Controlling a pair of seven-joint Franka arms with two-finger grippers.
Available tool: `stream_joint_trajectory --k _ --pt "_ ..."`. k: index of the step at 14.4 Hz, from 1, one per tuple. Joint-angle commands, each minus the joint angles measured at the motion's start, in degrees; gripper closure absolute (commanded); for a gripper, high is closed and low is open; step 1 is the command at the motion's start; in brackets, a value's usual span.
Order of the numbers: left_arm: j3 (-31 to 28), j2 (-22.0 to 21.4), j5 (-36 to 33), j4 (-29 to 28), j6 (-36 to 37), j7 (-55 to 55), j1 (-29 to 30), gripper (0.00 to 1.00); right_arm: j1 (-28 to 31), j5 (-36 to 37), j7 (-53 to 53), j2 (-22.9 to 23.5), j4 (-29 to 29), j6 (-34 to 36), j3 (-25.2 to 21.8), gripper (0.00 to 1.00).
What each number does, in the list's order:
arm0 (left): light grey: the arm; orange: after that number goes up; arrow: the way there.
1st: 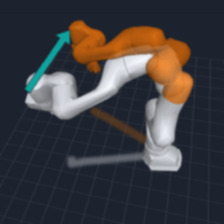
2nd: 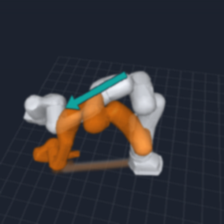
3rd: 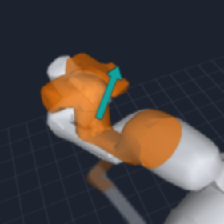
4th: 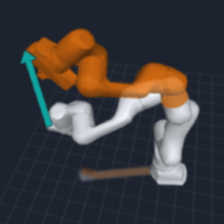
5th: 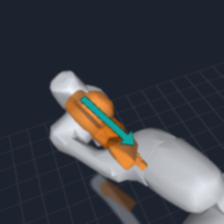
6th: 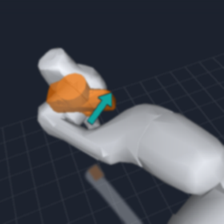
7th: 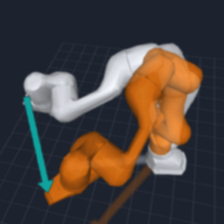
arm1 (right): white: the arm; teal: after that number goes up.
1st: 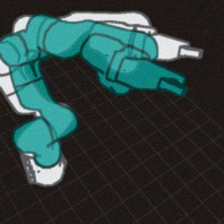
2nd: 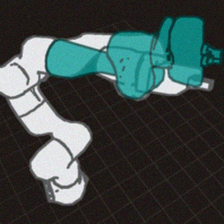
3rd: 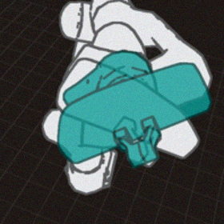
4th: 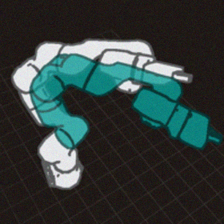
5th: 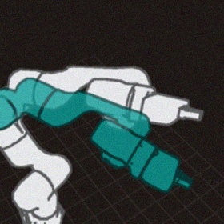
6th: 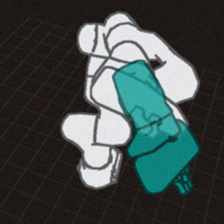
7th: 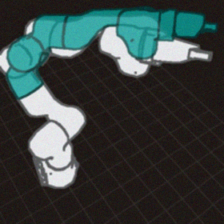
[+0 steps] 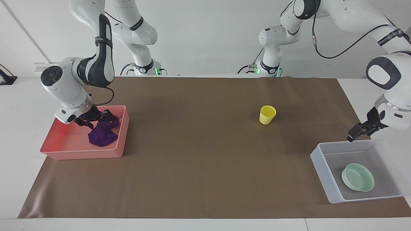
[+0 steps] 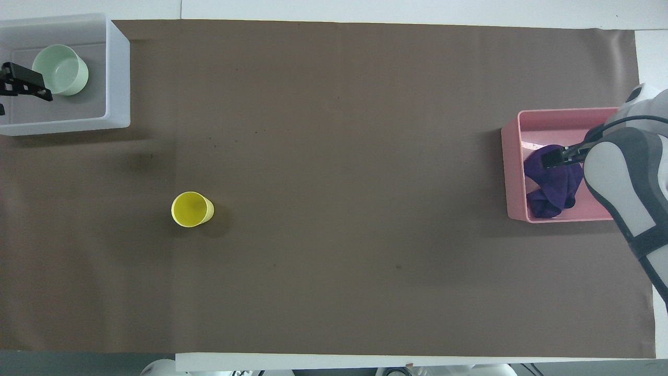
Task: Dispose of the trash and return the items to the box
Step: 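Reach the left gripper down and grasp the yellow cup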
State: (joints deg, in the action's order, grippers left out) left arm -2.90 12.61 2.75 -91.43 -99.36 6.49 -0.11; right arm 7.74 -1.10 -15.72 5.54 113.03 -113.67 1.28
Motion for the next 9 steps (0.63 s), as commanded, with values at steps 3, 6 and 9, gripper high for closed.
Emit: stream_joint_trajectory --k 3,6,9 --pt "-0.4 -12.8 0.2 -23.9 0.1 13.6 -14.2 0.0 -7.5 -0.3 8.1 0.8 -8.0 8.4 0.2 0.06" --pt "-0.3 -17.0 0.2 -33.7 -8.5 16.4 -19.6 0.0 -10.0 -0.8 11.2 0.6 -9.8 10.9 0.2 0.06" --pt "-0.3 -20.3 0.2 -42.7 -17.2 19.4 -21.7 0.0 -10.8 0.2 11.0 -0.1 -13.2 15.8 0.2 0.06"
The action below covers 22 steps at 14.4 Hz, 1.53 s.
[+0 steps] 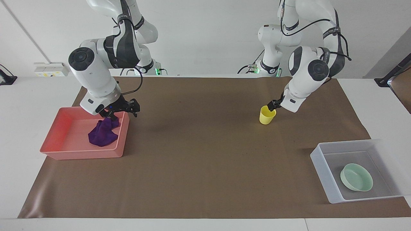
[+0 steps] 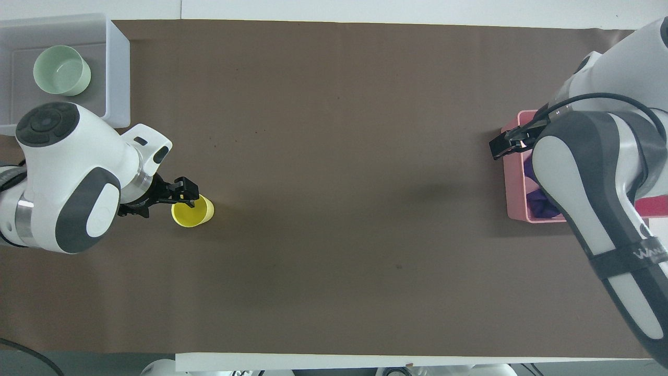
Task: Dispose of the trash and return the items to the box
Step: 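Reach the left gripper down and grasp the yellow cup, then lift the yellow cup and carry it into the white box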
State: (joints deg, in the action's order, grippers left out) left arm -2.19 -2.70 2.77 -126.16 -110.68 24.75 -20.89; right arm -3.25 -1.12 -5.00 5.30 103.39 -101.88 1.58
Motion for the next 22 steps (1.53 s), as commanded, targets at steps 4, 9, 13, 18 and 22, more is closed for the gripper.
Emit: stream_joint_trajectory --k 4,9,13,18,22 --pt "-1.0 -4.4 0.1 -14.5 -19.6 4.6 -0.8 0.99 0.8 2.8 -1.6 -2.2 -9.3 14.2 -0.4 0.06" --pt "-1.3 -1.4 0.1 -10.4 -20.8 2.9 0.2 1.0 0.9 3.4 -3.2 -7.3 -6.2 19.7 -0.8 0.01" --pt "-1.7 9.1 0.1 16.8 -3.7 2.7 3.1 1.0 0.8 3.3 -3.1 -8.7 -4.2 20.0 -0.8 0.01" --pt "-1.7 19.5 -8.1 41.4 8.5 1.2 12.3 1.0 0.8 3.2 -3.4 -9.3 -4.1 20.2 -0.8 0.01" --pt "-0.7 33.2 -3.9 52.4 -0.2 -3.5 24.2 1.0 0.8 3.0 -3.3 -9.3 -4.2 19.7 -0.7 0.01"
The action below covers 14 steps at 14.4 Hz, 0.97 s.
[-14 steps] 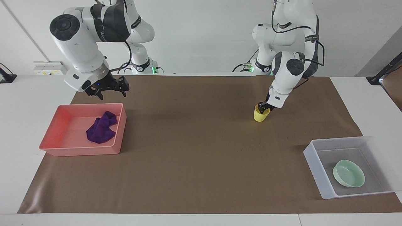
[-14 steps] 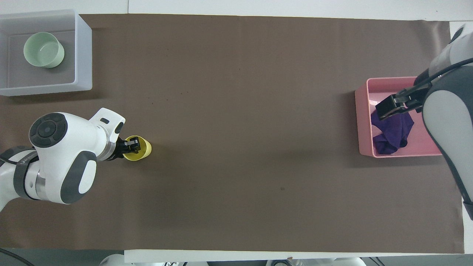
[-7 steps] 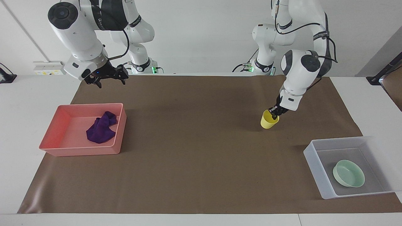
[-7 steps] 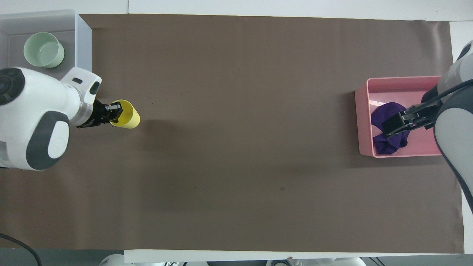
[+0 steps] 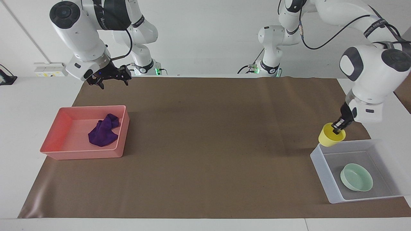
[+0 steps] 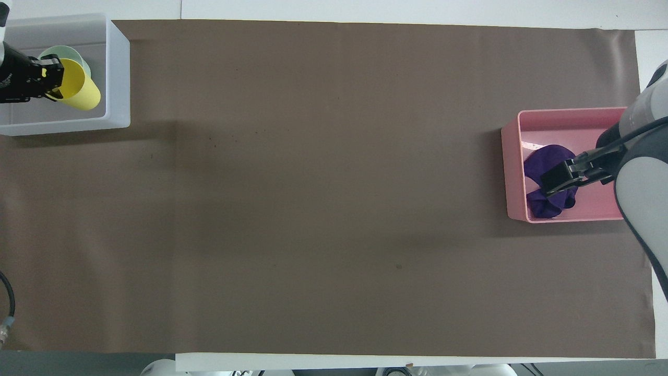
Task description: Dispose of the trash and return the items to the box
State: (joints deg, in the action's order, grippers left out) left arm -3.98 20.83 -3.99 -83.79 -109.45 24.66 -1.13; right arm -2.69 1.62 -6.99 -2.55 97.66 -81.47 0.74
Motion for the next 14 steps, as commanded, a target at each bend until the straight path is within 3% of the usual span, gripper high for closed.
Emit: stream_joint_trajectory --k 1,3,6,7,8,11,12,14 --pt "0.7 12.6 4.2 11.6 -4.3 -4.8 5.0 1.0 0.2 0.0 -1.3 -2.1 1.4 -0.7 0.1 0.01" --pt "1.1 15.9 6.2 11.4 -12.1 -5.2 7.9 1.0 0.2 -0.1 -1.3 -4.6 1.3 -0.5 0.1 0.01" --pt "0.9 17.8 6.5 10.1 -15.2 -9.5 8.3 1.0 0.2 -0.3 -1.4 -6.1 1.4 -0.2 0.1 0.01" --pt "0.9 17.6 6.1 9.0 -16.4 -12.0 8.2 0.74 -0.2 -0.3 -1.4 -6.2 1.6 -0.1 0.1 0.01" --pt "0.8 17.5 6.4 8.8 -17.0 -12.4 8.1 0.01 -0.5 -0.3 -1.2 -6.2 1.4 -0.3 0.3 0.01" --pt "0.1 15.3 4.8 9.0 -16.1 -12.5 4.8 0.0 -0.5 -0.4 -1.2 -6.3 1.4 -0.3 0.4 0.01" --pt "0.2 11.5 2.6 8.1 -14.8 -12.9 4.6 0.0 -0.5 -0.7 -1.3 -6.2 1.4 -0.6 0.6 0.01" --pt "1.0 3.6 1.1 4.7 -5.5 -15.4 4.4 0.0 -0.5 -3.7 -1.0 -6.2 1.4 -0.7 0.6 0.01"
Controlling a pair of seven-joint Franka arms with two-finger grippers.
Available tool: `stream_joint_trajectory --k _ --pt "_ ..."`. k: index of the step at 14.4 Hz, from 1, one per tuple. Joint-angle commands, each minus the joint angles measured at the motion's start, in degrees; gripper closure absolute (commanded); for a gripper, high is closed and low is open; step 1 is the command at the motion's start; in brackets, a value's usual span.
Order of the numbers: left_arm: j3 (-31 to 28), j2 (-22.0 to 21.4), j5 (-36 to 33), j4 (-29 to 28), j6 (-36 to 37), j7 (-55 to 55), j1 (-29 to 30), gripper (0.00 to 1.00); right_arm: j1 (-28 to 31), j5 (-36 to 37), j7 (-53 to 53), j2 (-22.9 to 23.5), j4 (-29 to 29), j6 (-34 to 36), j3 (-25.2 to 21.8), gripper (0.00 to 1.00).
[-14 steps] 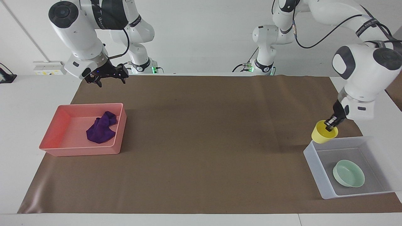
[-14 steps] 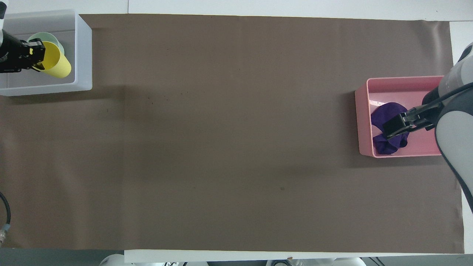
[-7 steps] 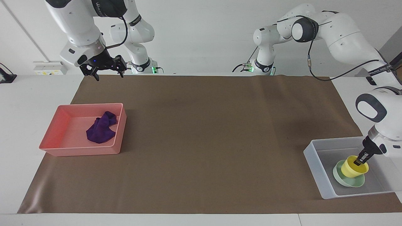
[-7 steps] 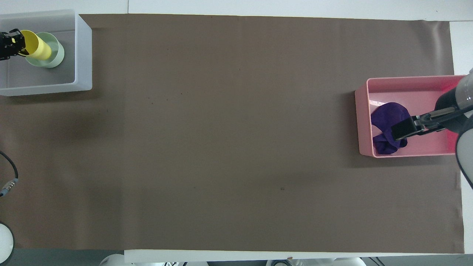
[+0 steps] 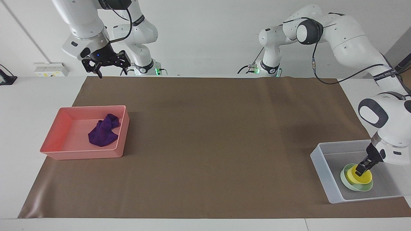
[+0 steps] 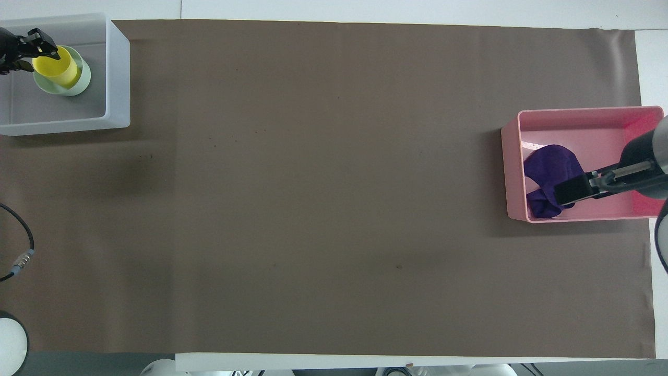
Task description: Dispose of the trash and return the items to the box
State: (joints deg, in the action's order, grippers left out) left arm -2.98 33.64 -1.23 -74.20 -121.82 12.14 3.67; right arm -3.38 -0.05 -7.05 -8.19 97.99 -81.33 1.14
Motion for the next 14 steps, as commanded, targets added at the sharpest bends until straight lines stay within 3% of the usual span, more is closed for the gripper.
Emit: stream_joint_trajectory --k 1,3,5,7,10,14 --pt "0.0 -14.1 -1.4 -7.7 12.9 -6.0 -2.3 0.0 0.2 -2.3 -0.8 -0.6 1.1 -0.8 0.2 0.01" --pt "0.1 -24.6 -1.4 -17.8 22.0 -7.1 -3.8 0.0 0.3 -2.3 -0.9 -0.6 1.1 -0.8 0.2 0.01" --pt "0.2 -35.7 -1.4 -27.7 21.8 -7.1 -6.2 0.0 0.6 -2.3 -1.1 -0.6 1.1 -0.7 0.1 0.0" --pt "0.2 -41.0 -1.3 -28.3 27.4 -6.3 -7.8 0.0 0.9 -2.3 -1.0 -0.6 1.1 -0.7 0.0 0.01" --pt "0.3 -40.4 -1.1 -22.7 30.5 -7.3 -9.3 0.0 0.8 -2.3 -1.1 -0.6 1.1 -0.5 -0.1 0.01" --pt "0.3 -39.5 0.3 -21.9 30.6 -8.6 -10.0 0.0 0.8 -2.3 -1.1 -0.6 1.1 -0.3 -0.1 0.01"
